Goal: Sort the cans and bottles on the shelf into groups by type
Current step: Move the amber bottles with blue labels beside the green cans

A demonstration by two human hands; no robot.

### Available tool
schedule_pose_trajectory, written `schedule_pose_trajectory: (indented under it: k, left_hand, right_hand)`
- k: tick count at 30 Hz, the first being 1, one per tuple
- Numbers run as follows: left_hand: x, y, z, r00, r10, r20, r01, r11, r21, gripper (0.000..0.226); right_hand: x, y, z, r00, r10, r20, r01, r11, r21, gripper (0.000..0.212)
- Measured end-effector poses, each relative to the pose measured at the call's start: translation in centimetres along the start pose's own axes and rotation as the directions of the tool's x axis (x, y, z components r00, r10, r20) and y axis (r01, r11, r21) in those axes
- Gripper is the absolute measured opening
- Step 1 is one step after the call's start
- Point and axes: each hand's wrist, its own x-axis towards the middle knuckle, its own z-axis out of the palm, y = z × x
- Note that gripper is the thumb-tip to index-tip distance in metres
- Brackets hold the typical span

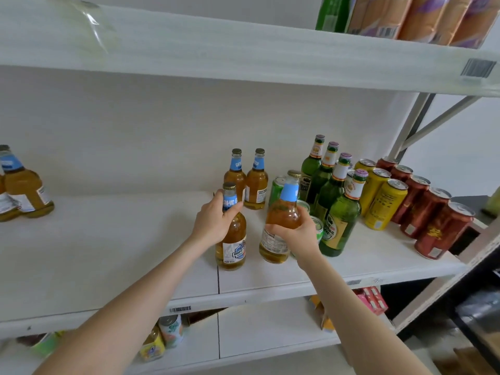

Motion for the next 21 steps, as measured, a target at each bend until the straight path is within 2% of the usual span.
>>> schedule_pose_trajectory:
  k: [8, 21]
  left_hand:
    - [3.6, -2.2, 1.5, 0.999, -0.023, -0.023, 0.024, 0.999, 0.026, 0.041]
    - [10.4, -4.5, 2.9, 1.000, 0.020, 0.010, -0.020, 1.000, 0.009, 0.029]
  right_hand:
    - [6.0, 2.0, 2.7, 0.999, -0.001, 0.050, 0.000, 1.000, 0.015, 0.085]
    - [12.6, 4.2, 6.2, 1.000, -0.004, -0.009, 0.004, 1.000, 0.020, 0.079]
